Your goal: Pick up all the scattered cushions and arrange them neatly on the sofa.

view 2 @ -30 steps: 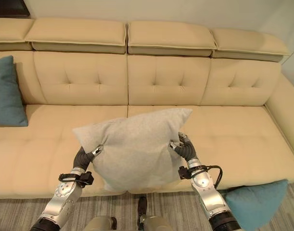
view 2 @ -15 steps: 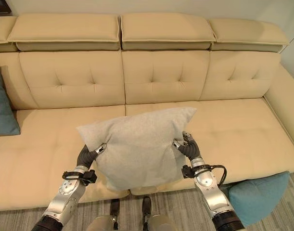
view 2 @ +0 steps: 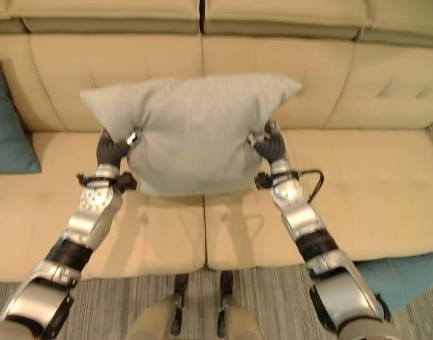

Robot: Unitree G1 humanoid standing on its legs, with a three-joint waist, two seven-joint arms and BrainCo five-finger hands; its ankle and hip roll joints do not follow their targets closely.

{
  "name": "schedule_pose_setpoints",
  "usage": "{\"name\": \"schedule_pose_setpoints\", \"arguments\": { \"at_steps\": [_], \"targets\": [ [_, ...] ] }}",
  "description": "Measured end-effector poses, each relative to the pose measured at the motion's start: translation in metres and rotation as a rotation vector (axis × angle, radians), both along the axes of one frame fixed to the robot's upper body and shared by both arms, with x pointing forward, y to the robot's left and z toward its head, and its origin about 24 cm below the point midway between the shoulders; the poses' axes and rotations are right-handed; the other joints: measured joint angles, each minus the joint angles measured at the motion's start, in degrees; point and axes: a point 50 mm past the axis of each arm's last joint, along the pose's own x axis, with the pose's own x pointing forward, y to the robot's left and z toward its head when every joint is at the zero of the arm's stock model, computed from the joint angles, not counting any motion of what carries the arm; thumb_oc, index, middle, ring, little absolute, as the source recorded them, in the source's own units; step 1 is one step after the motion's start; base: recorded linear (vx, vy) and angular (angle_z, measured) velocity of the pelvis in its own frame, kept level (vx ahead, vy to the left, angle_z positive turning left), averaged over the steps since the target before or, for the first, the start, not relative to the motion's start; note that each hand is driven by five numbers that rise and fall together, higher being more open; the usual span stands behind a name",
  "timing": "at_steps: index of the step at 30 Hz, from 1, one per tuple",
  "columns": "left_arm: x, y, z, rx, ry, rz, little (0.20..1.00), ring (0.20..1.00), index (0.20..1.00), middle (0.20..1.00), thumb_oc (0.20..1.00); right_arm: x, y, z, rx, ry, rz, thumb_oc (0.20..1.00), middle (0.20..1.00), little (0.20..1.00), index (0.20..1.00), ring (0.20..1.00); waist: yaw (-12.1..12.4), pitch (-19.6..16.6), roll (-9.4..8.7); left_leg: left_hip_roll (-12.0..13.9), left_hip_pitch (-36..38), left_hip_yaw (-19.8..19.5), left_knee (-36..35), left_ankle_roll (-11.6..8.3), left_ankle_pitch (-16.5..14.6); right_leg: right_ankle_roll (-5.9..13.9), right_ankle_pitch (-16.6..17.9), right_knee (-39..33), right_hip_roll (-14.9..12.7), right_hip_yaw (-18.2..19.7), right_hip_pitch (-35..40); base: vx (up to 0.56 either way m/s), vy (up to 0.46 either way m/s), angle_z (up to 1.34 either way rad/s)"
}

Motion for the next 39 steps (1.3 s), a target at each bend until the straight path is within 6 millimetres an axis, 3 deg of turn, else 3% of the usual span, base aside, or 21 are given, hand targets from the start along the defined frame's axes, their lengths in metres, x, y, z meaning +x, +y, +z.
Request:
{"name": "schedule_pose_setpoints", "arguments": {
  "at_steps": [2, 6, 12, 17, 22, 23, 24, 25, 26, 30, 35, 38, 39],
  "targets": [
    [0.007, -0.003, 0.019, 0.028, -0.034, 0.021, 0.2, 0.2, 0.2, 0.2, 0.2, 0.008, 0.001, 0.019, -0.051, -0.032, -0.035, 0.2, 0.2, 0.2, 0.2, 0.2, -0.01, 0.74, -0.03, 0.23, -2.22, -0.04, -0.22, -0.35, 0.63, -0.06, 0.84, -0.75, 0.25, -0.05, -1.94, 0.0, 0.0, 0.0],
    [0.012, 0.009, 0.041, 0.049, -0.081, 0.068, 0.2, 0.2, 0.2, 0.2, 0.2, 0.009, 0.007, 0.038, -0.073, -0.086, -0.044, 0.2, 0.2, 0.2, 0.2, 0.2, 0.06, 2.3, -0.13, 0.9, -3.67, -0.1, -1.71, -0.68, 1.39, -0.43, 1.53, -1.62, 0.97, 0.08, -3.78, 0.01, -0.004, -0.04],
    [0.015, 0.004, 0.07, 0.062, -0.149, 0.079, 0.2, 0.2, 0.2, 0.2, 0.2, 0.01, 0.002, 0.05, -0.084, -0.113, -0.063, 0.2, 0.2, 0.2, 0.2, 0.2, 0.26, 2.56, -0.13, 1.5, -7.27, -1.26, -2.49, -1.39, 2.02, -0.54, 1.61, -1.61, 1.56, -0.25, -7.5, 0.02, -0.013, 0.05],
    [0.019, 0.007, 0.071, 0.057, -0.138, 0.101, 0.2, 0.2, 0.2, 0.2, 0.2, 0.017, 0.006, 0.053, -0.133, -0.092, -0.076, 0.2, 0.2, 0.2, 0.2, 0.2, 0.23, 2.56, -0.19, 1.37, -9.5, -1.5, -0.91, -1.42, 2.04, -0.55, 1.62, -1.6, 1.45, -0.35, -8.78, 0.01, -0.046, 0.05],
    [0.022, 0.012, 0.077, 0.015, -0.143, 0.118, 0.2, 0.2, 0.2, 0.2, 0.2, 0.019, 0.013, 0.072, -0.191, -0.13, -0.074, 0.2, 0.2, 0.2, 0.2, 0.2, 0.46, 2.51, -0.28, 1.4, -11.35, -1.8, 0.85, -1.45, 2.02, -0.55, 1.62, -1.6, 1.54, -0.34, -9.57, 0.02, -0.049, 0.05],
    [0.021, 0.012, 0.077, 0.011, -0.147, 0.116, 0.313, 0.313, 0.313, 0.313, 0.313, 0.02, 0.013, 0.073, -0.199, -0.129, -0.08, 0.2, 0.2, 0.2, 0.2, 0.2, 0.43, 2.5, -0.3, 1.39, -12.01, -2.25, 1.55, -1.46, 2.02, -0.56, 1.62, -1.6, 1.58, -0.38, -9.75, 0.02, -0.051, 0.07],
    [0.023, 0.012, 0.079, 0.012, -0.152, 0.118, 0.674, 0.674, 0.674, 0.674, 0.674, 0.022, 0.012, 0.076, -0.232, -0.127, -0.094, 0.2, 0.2, 0.2, 0.2, 0.2, 0.44, 2.46, -0.47, 1.3, -12.93, -2.82, 2.53, -1.5, 1.99, -0.6, 1.72, -1.6, 1.56, -0.37, -10.15, 0.01, -0.049, 0.06],
    [0.024, 0.012, 0.08, 0.009, -0.151, 0.122, 1.0, 1.0, 1.0, 1.0, 1.0, 0.023, 0.012, 0.078, -0.24, -0.128, -0.1, 0.47, 0.47, 0.47, 0.47, 0.47, 0.54, 2.41, -0.55, 1.32, -13.31, -2.92, 2.65, -1.5, 1.99, -0.61, 1.72, -1.6, 1.59, -0.38, -10.5, 0.01, -0.038, 0.05],
    [0.026, 0.012, 0.084, 0.013, -0.151, 0.134, 1.0, 1.0, 1.0, 1.0, 1.0, 0.024, 0.01, 0.083, -0.245, -0.133, -0.114, 1.0, 1.0, 1.0, 1.0, 1.0, 0.6, 2.4, -0.56, 1.45, -13.83, -3.04, 2.63, -1.53, 2.0, -0.61, 1.72, -1.6, 1.72, -0.39, -10.97, 0.0, 0.0, 0.0],
    [0.031, 0.01, 0.114, 0.074, -0.187, 0.151, 1.0, 1.0, 1.0, 1.0, 1.0, 0.026, 0.0, 0.105, -0.287, -0.142, -0.161, 1.0, 1.0, 1.0, 1.0, 1.0, 0.69, 2.39, -0.57, 1.83, -15.95, -3.49, 2.19, -1.83, 2.21, -0.95, 1.97, -1.59, 2.13, -0.48, -13.18, 0.01, 0.0, 0.03],
    [0.031, 0.016, 0.127, 0.144, -0.191, 0.161, 1.0, 1.0, 1.0, 1.0, 1.0, 0.028, -0.005, 0.1, -0.27, -0.104, -0.17, 1.0, 1.0, 1.0, 1.0, 1.0, 0.71, 2.4, -0.57, 1.85, -15.55, -3.51, 1.01, -2.63, 2.8, -1.31, 2.27, -1.59, 2.07, -0.48, -13.47, 0.0, 0.004, -0.01],
    [0.031, 0.027, 0.128, 0.155, -0.179, 0.186, 1.0, 1.0, 1.0, 1.0, 1.0, 0.028, -0.006, 0.1, -0.234, -0.097, -0.163, 1.0, 1.0, 1.0, 1.0, 1.0, 0.78, 2.42, -0.54, 1.97, -14.76, -3.5, -0.05, -2.96, 3.24, -1.36, 2.31, -1.59, 2.14, -0.44, -13.31, 0.0, 0.031, -0.04],
    [0.028, 0.04, 0.127, 0.174, -0.173, 0.201, 1.0, 1.0, 1.0, 1.0, 1.0, 0.027, -0.008, 0.101, -0.196, -0.1, -0.144, 1.0, 1.0, 1.0, 1.0, 1.0, 0.65, 2.48, -0.44, 1.99, -13.62, -3.14, -1.1, -3.21, 3.73, -1.36, 2.33, -1.59, 2.1, -0.34, -12.82, 0.0, 0.013, -0.07]
  ]
}}
